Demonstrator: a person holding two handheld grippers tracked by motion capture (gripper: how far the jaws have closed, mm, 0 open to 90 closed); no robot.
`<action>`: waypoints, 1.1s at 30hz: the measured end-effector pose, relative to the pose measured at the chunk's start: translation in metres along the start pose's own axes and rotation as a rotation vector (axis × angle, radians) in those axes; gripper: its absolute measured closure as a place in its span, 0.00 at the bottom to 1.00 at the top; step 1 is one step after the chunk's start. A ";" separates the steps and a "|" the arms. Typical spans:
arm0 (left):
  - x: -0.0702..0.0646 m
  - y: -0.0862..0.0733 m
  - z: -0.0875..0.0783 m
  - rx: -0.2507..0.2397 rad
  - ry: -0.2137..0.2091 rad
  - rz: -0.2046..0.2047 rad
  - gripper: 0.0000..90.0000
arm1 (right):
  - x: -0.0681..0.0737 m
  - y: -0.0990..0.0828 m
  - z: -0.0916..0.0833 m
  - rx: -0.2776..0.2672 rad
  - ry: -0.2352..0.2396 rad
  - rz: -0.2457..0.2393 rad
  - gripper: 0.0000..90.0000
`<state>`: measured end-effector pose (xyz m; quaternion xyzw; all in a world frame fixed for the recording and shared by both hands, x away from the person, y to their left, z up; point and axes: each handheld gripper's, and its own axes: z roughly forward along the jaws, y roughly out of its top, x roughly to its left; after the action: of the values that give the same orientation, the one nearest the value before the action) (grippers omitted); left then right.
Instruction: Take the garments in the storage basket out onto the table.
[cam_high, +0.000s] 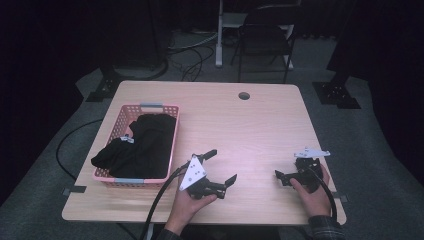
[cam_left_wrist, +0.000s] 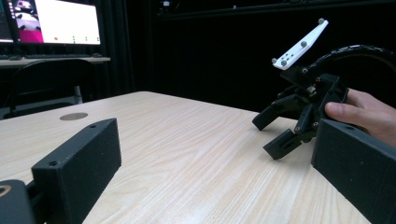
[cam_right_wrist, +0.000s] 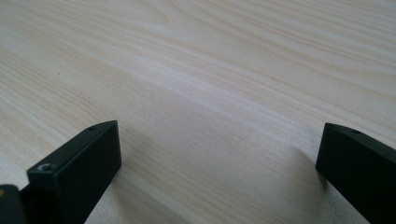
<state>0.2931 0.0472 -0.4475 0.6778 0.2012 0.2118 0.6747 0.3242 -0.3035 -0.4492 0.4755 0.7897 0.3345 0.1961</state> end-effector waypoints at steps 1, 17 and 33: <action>0.000 0.000 0.001 0.003 -0.008 -0.007 0.01 | 0.000 0.000 0.000 0.000 0.000 0.000 0.00; 0.009 0.034 -0.003 -0.022 -0.055 -0.049 0.01 | 0.000 0.000 0.000 0.000 0.000 0.001 0.00; 0.022 0.068 -0.012 -0.006 -0.085 -0.026 0.01 | 0.000 0.000 0.000 0.000 0.000 0.000 0.00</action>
<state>0.3039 0.0687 -0.3795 0.6814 0.1805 0.1748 0.6874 0.3245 -0.3034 -0.4492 0.4755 0.7897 0.3345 0.1960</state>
